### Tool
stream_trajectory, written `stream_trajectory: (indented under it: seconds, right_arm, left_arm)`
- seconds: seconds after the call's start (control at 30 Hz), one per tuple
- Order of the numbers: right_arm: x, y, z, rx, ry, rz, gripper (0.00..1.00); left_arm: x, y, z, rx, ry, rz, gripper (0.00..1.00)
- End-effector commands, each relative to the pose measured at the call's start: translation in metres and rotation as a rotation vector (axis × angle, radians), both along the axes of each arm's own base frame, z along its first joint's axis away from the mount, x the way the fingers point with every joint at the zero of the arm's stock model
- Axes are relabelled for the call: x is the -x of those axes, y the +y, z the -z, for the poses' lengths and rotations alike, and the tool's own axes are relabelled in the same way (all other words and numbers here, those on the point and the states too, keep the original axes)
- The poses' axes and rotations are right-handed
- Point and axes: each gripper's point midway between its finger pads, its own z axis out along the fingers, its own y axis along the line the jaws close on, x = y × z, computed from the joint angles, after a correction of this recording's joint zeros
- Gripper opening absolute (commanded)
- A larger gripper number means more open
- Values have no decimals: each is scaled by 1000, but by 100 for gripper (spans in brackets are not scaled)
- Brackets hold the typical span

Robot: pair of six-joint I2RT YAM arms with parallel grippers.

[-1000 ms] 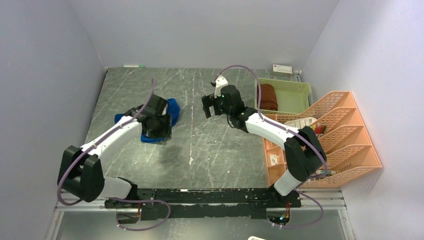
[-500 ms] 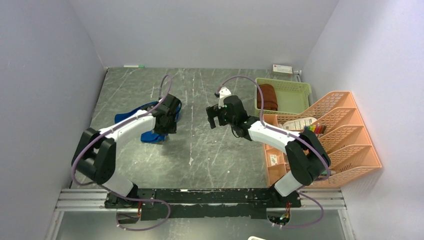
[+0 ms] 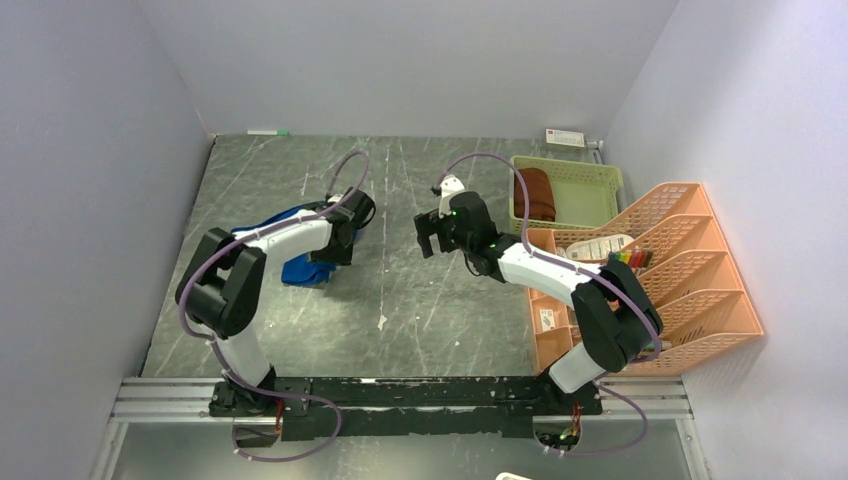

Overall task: Roll the towels
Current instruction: Flatten out the towel at the center of the board.

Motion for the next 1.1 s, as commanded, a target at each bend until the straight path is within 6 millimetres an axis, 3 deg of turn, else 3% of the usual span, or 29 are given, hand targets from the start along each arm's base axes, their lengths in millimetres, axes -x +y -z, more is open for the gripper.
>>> stream_trajectory:
  seconds: [0.0, 0.33, 0.57, 0.6, 0.87, 0.97, 1.07]
  right_arm:
    - [-3, 0, -13, -32, -39, 0, 96]
    - [-2, -5, -7, -26, -30, 7, 96]
    - [-2, -4, 0, -26, -13, 3, 95]
    - [-2, -4, 1, -28, -11, 2, 95]
    - [-2, -10, 6, -22, -2, 9, 95]
    - [-2, -11, 8, -26, 6, 8, 95]
    - [-2, -12, 8, -28, 7, 9, 95]
  left_arm:
    - [-7, -2, 3, -39, -2, 22, 61]
    - [-14, -2, 6, -56, -3, 23, 56]
    - [-24, -7, -11, -42, -36, 32, 32]
    - [-24, -6, -10, -51, -33, 32, 24]
    - [-12, -5, 3, -44, 12, 30, 22]
    - [-10, -2, 3, -49, 16, 28, 8]
    - [-13, -3, -6, -40, -1, 27, 7]
